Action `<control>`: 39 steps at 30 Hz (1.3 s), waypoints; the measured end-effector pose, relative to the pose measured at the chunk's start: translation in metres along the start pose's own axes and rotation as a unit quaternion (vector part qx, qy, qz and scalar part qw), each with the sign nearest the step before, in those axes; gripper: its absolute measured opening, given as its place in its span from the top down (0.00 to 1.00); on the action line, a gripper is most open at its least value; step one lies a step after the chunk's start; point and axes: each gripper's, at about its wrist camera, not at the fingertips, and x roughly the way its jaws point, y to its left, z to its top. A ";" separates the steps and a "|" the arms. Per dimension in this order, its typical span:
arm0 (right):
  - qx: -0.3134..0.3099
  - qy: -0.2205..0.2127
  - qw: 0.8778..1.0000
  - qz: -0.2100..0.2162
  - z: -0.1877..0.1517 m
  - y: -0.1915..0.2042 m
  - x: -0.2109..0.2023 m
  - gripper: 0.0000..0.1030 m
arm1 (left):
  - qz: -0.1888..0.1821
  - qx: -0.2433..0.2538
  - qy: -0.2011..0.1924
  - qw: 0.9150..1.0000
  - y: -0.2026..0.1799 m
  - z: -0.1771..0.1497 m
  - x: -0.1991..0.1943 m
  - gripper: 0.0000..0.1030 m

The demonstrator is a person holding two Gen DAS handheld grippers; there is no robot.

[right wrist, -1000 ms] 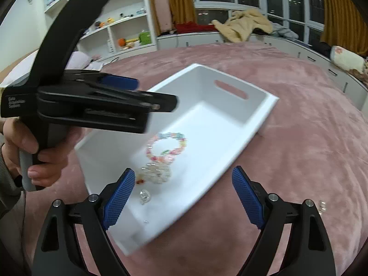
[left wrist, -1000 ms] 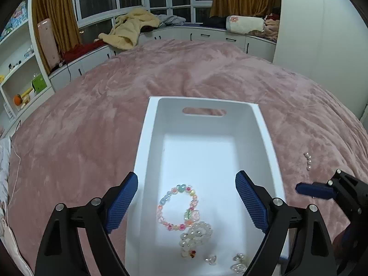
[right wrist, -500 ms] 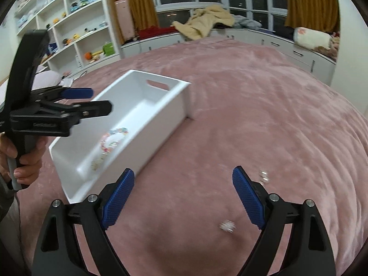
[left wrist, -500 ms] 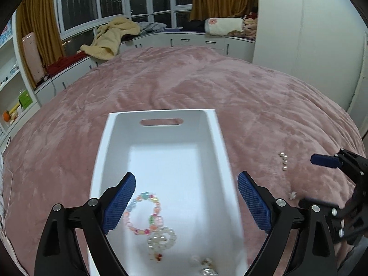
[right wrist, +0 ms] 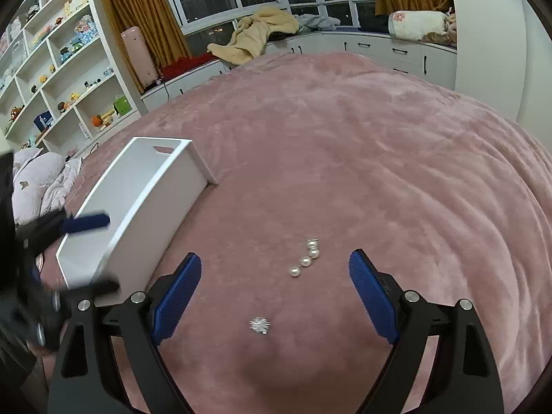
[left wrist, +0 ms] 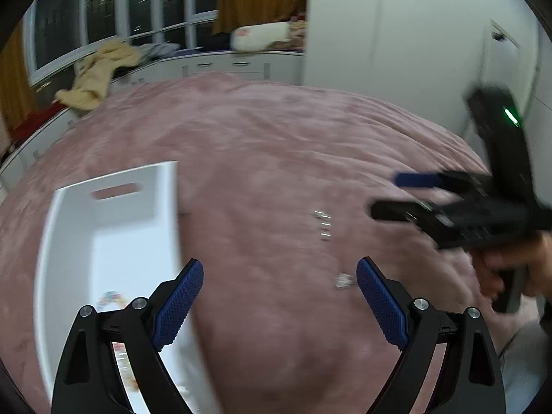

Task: Organize jewelry
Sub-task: 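Move both open tools back to the remaining pearl and silver pieces, then close left tool on silver starburst charm while right tool grasps pearl strand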

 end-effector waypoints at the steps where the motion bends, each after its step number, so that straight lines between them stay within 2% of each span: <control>1: 0.005 0.001 1.000 0.005 0.000 -0.003 0.001 0.16 | -0.010 0.005 0.004 1.000 -0.007 -0.003 0.006 0.11; 6: 0.040 0.012 0.999 0.025 -0.003 -0.022 0.017 0.16 | -0.053 0.024 0.031 0.998 -0.041 -0.022 0.046 0.11; 13: 0.030 0.047 0.998 0.024 -0.011 -0.030 0.050 0.20 | -0.075 0.016 0.049 0.996 -0.058 -0.031 0.098 0.13; 18: 0.018 0.056 0.998 0.031 -0.013 -0.031 0.071 0.25 | -0.087 -0.015 0.060 0.994 -0.050 -0.035 0.129 0.29; 19: 0.017 0.058 0.998 0.031 -0.013 -0.032 0.076 0.28 | -0.085 -0.016 0.061 0.994 -0.050 -0.036 0.133 0.30; 23: 0.003 0.078 0.997 0.030 -0.015 -0.032 0.100 0.47 | -0.077 -0.017 0.060 0.995 -0.046 -0.041 0.143 0.48; 27: -0.006 0.082 0.996 0.023 -0.020 -0.030 0.114 0.60 | -0.092 -0.031 0.057 0.994 -0.039 -0.043 0.147 0.61; 29: -0.007 0.080 0.997 0.011 -0.023 -0.032 0.116 0.76 | -0.091 -0.033 0.058 0.994 -0.036 -0.043 0.146 0.66; 30: -0.004 0.077 0.997 0.012 -0.024 -0.034 0.116 0.78 | -0.092 -0.035 0.058 0.993 -0.035 -0.044 0.145 0.68; 31: -0.001 0.074 0.997 0.017 -0.024 -0.035 0.114 0.86 | -0.092 -0.037 0.058 0.993 -0.035 -0.045 0.145 0.70; 33: -0.009 0.069 0.997 0.018 -0.025 -0.034 0.110 0.89 | -0.092 -0.037 0.059 0.993 -0.036 -0.045 0.142 0.78; 39: -0.011 0.055 0.998 0.016 -0.024 -0.031 0.098 0.89 | -0.092 -0.047 0.053 0.993 -0.036 -0.048 0.136 0.78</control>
